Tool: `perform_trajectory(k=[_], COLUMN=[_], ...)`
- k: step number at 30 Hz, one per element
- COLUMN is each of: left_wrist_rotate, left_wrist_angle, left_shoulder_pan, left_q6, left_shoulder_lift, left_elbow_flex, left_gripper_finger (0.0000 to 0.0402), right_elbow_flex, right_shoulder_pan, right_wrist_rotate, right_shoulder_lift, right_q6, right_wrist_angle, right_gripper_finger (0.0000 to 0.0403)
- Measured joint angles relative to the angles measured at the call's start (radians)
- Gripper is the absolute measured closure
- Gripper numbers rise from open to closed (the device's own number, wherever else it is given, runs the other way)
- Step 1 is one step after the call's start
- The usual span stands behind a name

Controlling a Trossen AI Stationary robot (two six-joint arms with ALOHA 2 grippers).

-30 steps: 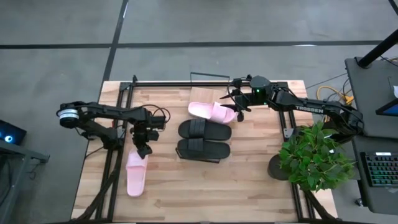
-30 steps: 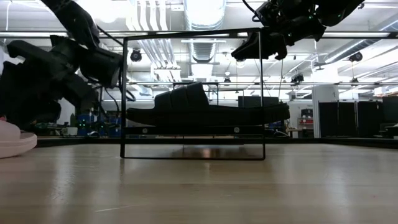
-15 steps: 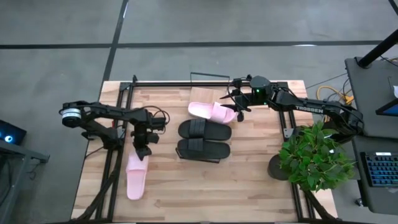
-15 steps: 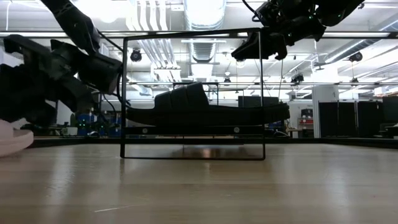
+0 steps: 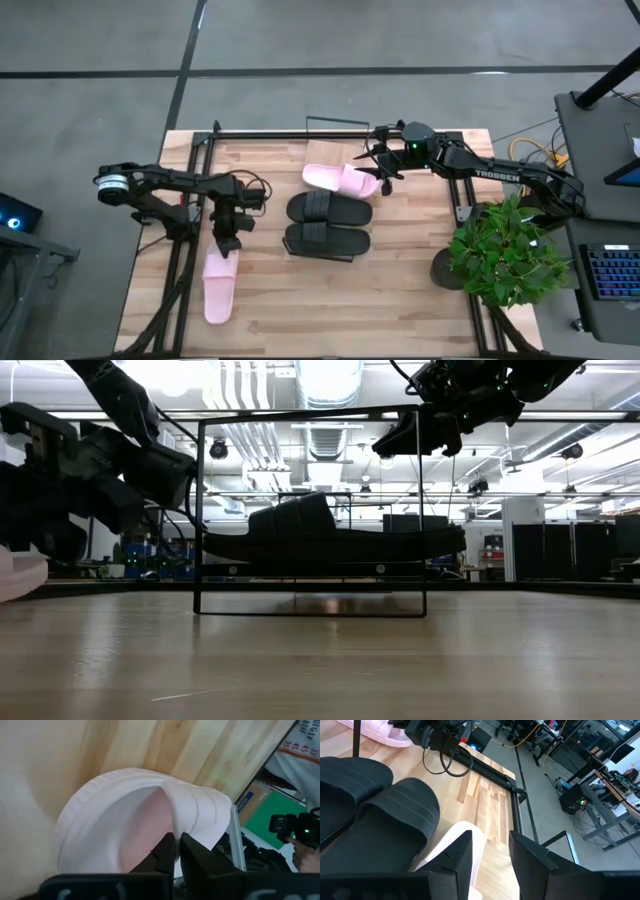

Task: Pick and place slides into the shelf
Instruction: Put the pink slides on the shelf

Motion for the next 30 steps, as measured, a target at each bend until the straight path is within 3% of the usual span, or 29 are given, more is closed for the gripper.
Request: perform_trajectory(k=[16,30], left_wrist_rotate=[0.0,-0.421], left_wrist_angle=[-0.092,-0.167], left_shoulder_pan=[0.0,0.0], left_q6=[-0.076,-0.351], left_shoulder_lift=[-0.214,-0.439], left_elbow_flex=[0.118,0.333], left_gripper_finger=[0.0401,0.0401], right_elbow_flex=[0.0,0.0], right_shoulder_pan=[0.0,0.0], right_wrist_rotate=[0.0,0.0], right_shoulder_lift=[0.0,-0.001], right_q6=[-0.003,0.0], right_wrist_angle=[0.0,0.0], right_gripper_finger=[0.0291,0.0301])
